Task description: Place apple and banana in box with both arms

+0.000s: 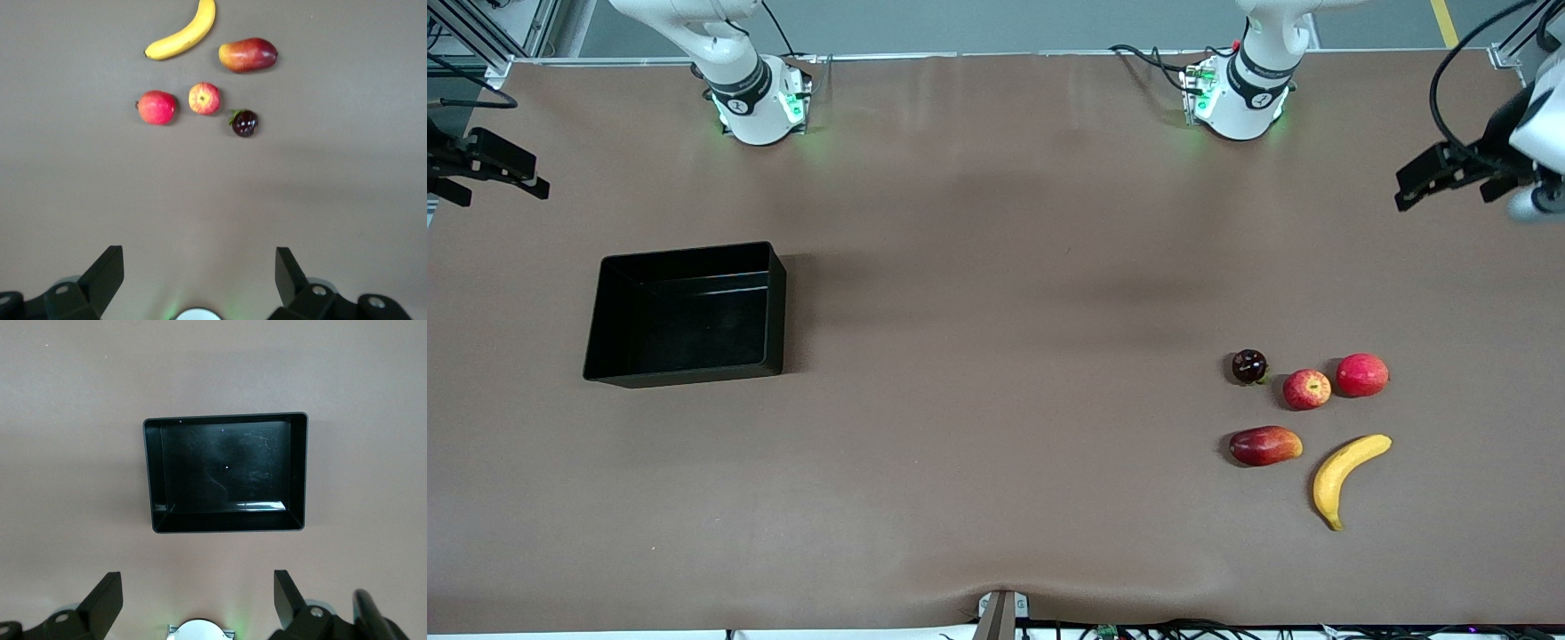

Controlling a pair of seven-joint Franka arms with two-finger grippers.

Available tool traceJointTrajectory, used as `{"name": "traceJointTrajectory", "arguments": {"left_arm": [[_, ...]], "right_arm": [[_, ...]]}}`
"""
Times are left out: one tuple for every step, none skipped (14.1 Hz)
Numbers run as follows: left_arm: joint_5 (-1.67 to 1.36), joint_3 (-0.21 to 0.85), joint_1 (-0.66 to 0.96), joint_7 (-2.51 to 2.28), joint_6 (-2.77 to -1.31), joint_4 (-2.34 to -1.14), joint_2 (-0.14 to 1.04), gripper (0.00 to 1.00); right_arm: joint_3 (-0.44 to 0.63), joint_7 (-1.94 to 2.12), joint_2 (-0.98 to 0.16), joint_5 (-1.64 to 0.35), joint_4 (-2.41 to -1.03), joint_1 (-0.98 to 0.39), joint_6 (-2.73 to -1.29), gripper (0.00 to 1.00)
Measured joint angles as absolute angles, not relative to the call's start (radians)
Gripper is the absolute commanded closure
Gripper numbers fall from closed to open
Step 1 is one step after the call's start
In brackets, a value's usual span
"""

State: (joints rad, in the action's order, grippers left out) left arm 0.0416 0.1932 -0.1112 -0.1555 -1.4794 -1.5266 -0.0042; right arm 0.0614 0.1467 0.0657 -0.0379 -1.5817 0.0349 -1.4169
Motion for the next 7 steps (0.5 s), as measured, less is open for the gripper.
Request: {"name": "traceJointTrajectory", "arguments": {"left_arm": [[0.058, 0.193, -0.112, -0.155, -1.518, -1.540, 0.014, 0.00], [0.072, 0.193, -0.112, -0.155, -1.569, -1.561, 0.031, 0.00], [0.077, 0.193, -0.112, -0.155, -1.625, -1.589, 0.046, 0.00], [0.080, 0.193, -0.112, -0.155, -1.685, -1.619, 0.064, 0.00], [0.081, 0.192, -0.113, -0.155, -1.747, -1.649, 0.086, 0.00], [0.083, 0.191, -0.115, -0.155, -1.811, -1.678, 0.114, 0.00], [0.085, 0.190, -0.121, -0.155, -1.877, -1.704, 0.146, 0.00]], "right_arm": [[0.064, 0.147, 0.055, -0.037, -1.582, 0.038, -1.418, 0.00], [0.067, 0.147, 0.041, -0.035, -1.582, 0.043, -1.420, 0.00], [0.070, 0.147, 0.021, -0.032, -1.582, 0.047, -1.423, 0.00], [0.072, 0.147, 0.000, -0.023, -1.582, 0.051, -1.426, 0.00], [0.073, 0.147, -0.020, -0.009, -1.582, 0.055, -1.430, 0.00], [0.073, 0.147, -0.039, 0.004, -1.582, 0.061, -1.431, 0.00], [0.077, 0.147, -0.062, 0.013, -1.582, 0.069, -1.432, 0.00]]}}
